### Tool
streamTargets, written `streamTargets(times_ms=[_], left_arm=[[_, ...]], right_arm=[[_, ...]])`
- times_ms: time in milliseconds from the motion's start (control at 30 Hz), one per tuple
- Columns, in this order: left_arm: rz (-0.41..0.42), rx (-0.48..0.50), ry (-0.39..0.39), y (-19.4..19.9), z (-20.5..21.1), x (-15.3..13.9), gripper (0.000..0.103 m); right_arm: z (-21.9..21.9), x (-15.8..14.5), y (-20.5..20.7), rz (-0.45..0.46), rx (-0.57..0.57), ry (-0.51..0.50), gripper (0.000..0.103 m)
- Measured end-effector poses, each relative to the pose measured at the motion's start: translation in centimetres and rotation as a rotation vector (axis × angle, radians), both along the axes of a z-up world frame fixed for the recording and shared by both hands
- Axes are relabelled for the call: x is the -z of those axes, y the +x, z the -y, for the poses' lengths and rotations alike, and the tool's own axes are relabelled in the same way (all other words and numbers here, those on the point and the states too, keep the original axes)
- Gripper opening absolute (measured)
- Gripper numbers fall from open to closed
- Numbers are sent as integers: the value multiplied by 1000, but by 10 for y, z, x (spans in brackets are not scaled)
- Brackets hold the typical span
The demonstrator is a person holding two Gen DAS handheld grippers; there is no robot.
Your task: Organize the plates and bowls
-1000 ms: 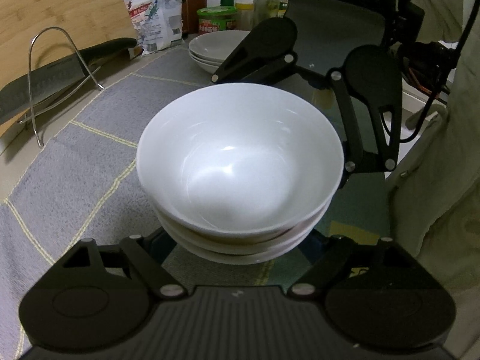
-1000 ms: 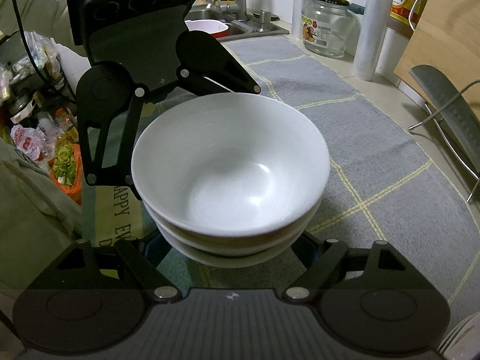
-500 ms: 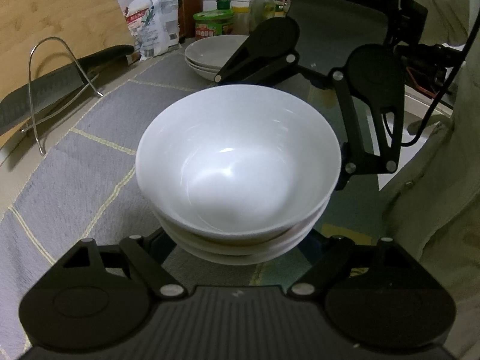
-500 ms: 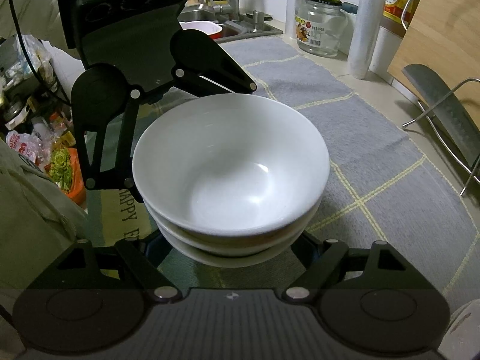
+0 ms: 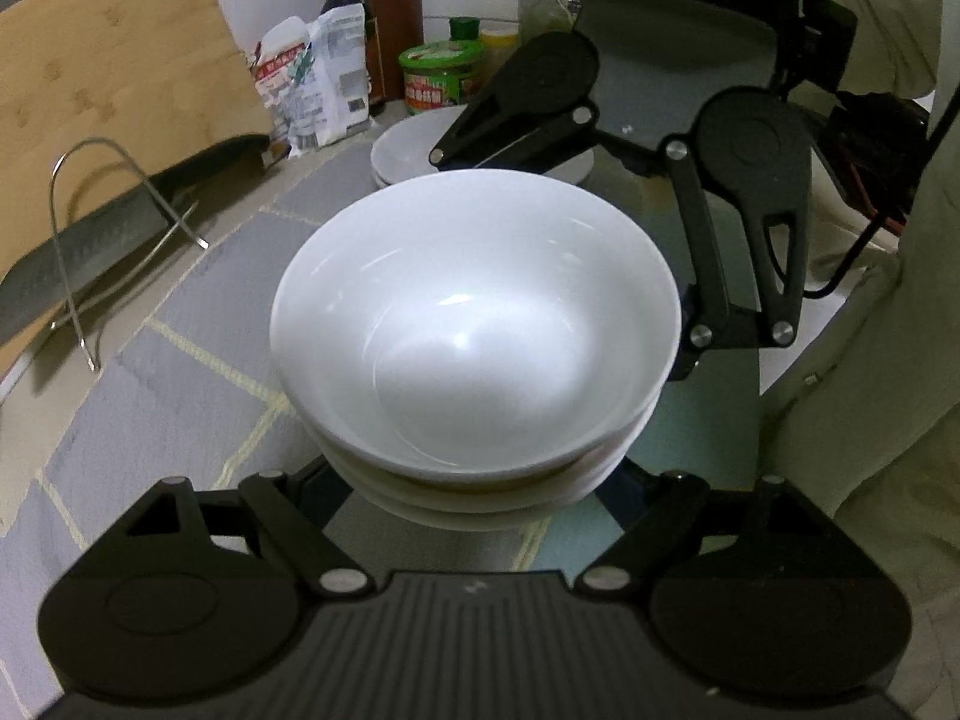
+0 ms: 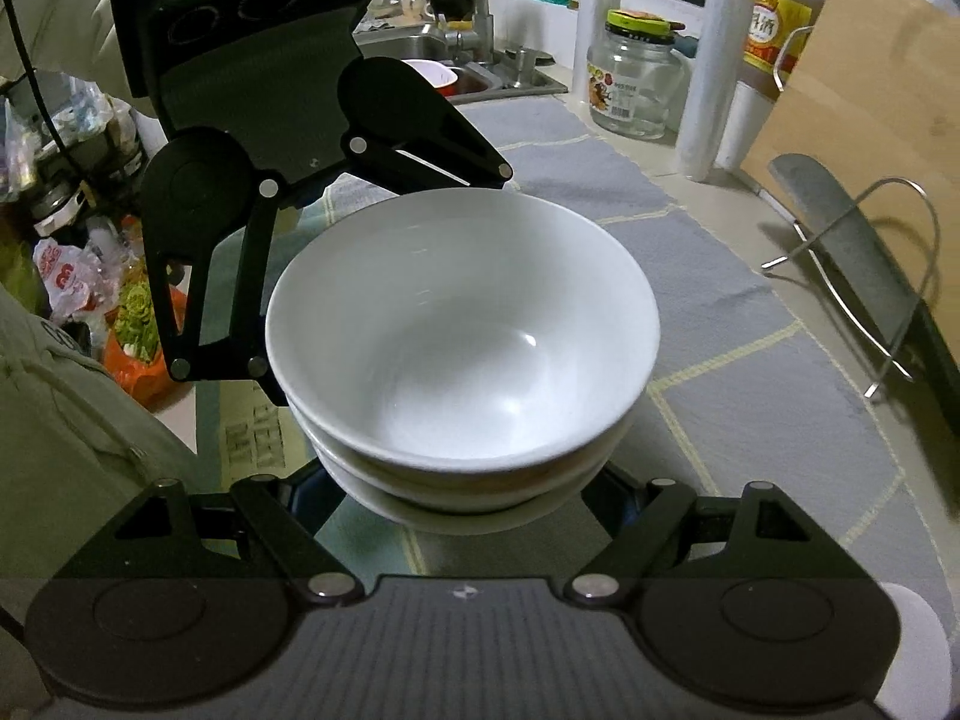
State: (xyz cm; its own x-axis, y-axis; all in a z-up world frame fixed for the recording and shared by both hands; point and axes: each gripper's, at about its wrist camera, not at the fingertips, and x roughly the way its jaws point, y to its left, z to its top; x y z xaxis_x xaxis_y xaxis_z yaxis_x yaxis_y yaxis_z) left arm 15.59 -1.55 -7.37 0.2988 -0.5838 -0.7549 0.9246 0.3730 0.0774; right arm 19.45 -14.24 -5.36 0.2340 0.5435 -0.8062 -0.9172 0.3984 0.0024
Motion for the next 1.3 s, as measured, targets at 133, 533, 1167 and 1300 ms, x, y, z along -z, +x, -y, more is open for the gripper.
streamTargets(times_ms=[133,533,1167,1300], left_arm=[[4,4,-3,-1,22,-2,85],[42,91,-9,16,88,-11,85],[89,262,-16,66,183,1,85],[88,275,-12,78,193,7,85]], right_arm=[[20,-5,2,4,3,-1,88],[88,-20,6,41,94,-11,88],[181,-18,25,92,277,-65,87],[191,-13,34,91,296,-72,87]])
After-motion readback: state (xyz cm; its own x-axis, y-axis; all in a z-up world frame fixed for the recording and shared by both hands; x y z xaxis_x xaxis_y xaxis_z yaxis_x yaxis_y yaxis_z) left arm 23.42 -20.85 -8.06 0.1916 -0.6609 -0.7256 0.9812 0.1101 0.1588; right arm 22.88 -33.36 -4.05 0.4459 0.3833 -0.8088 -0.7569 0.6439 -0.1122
